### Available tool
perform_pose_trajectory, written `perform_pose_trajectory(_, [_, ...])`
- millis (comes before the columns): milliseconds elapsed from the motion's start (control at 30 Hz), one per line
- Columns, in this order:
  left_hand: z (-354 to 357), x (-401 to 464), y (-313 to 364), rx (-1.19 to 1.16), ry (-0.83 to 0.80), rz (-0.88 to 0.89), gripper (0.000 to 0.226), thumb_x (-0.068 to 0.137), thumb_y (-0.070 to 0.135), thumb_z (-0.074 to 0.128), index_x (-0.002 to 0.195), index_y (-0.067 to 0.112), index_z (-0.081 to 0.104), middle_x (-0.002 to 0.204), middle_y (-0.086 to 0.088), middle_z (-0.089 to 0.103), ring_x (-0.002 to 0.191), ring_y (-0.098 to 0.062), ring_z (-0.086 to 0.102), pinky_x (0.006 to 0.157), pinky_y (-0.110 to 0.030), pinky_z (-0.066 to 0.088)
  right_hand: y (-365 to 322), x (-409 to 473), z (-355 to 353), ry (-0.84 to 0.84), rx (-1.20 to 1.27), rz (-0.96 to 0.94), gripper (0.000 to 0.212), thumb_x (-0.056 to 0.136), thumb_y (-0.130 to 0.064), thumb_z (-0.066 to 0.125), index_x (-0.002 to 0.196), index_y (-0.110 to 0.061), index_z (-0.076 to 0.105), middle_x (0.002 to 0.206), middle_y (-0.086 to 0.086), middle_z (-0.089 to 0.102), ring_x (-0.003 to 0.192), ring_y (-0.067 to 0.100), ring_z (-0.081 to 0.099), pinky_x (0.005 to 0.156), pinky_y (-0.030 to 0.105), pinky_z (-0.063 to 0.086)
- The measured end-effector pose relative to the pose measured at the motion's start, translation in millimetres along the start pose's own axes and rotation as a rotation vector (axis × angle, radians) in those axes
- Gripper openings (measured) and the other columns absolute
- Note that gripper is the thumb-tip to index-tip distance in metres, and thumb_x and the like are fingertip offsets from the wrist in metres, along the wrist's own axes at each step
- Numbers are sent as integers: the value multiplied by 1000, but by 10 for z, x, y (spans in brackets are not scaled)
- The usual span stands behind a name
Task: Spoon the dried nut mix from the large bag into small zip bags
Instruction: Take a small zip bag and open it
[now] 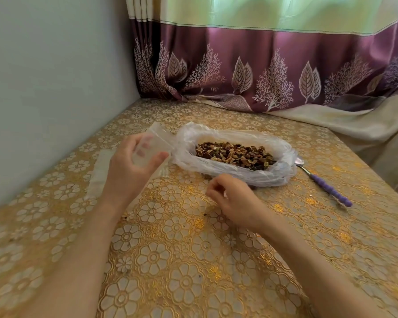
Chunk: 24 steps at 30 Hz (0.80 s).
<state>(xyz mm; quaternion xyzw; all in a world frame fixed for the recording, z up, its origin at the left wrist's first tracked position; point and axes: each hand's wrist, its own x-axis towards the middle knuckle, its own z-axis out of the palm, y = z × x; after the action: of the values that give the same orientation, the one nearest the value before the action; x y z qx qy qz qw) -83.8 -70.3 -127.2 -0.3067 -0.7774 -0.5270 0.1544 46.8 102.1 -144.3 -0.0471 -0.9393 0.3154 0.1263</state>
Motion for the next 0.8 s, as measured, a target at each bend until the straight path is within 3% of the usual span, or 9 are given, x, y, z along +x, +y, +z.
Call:
perform_pose_trajectory(100, [4, 5, -20, -12, 0, -1, 50, 71, 58, 60, 109, 27, 50, 101, 13, 55, 88, 8, 49, 69, -8, 36, -7, 229, 19, 116, 58, 37, 11, 92, -13, 58, 86, -22, 57, 80, -15, 54, 72, -1, 51, 64, 3, 41])
perform_pose_trajectory(167, [3, 6, -28, -18, 2, 2, 49, 71, 57, 60, 108, 27, 50, 101, 12, 55, 88, 7, 49, 69, -3, 36, -29, 368, 68, 109, 0, 33, 8, 91, -9, 58, 93, -16, 61, 81, -12, 57, 74, 3, 53, 64, 6, 42])
perform_pose_trajectory(233, [-5, 4, -29, -39, 6, -12, 49, 70, 57, 61, 108, 29, 50, 101, 16, 55, 90, 7, 50, 70, 0, 35, -56, 487, 135, 86, -119, -4, 15, 91, -7, 56, 102, -9, 66, 91, -2, 65, 82, 10, 57, 72, 11, 44])
perform_pose_trajectory(333, [-28, 8, -33, -75, 22, -41, 47, 72, 57, 63, 109, 31, 50, 104, 19, 55, 96, 6, 51, 74, -9, 36, -88, 582, 199, 35, -251, -42, 19, 92, -7, 54, 101, -6, 71, 103, 9, 66, 96, 21, 59, 86, 27, 45])
perform_pose_trajectory(667, [-41, 18, -47, -75, 31, -30, 47, 74, 55, 62, 110, 27, 52, 105, 8, 58, 93, -3, 53, 71, -11, 36, -40, 526, 316, 51, -475, -165, 19, 95, -2, 45, 105, -3, 61, 106, 11, 57, 95, 25, 55, 81, 29, 44])
perform_pose_trajectory(800, [-26, 18, -58, -74, 21, -24, 45, 73, 56, 61, 108, 29, 51, 103, 13, 57, 91, 4, 52, 69, -8, 35, -16, 529, 338, 68, -519, -195, 18, 94, 1, 44, 103, -4, 58, 105, 11, 56, 94, 24, 52, 79, 27, 42])
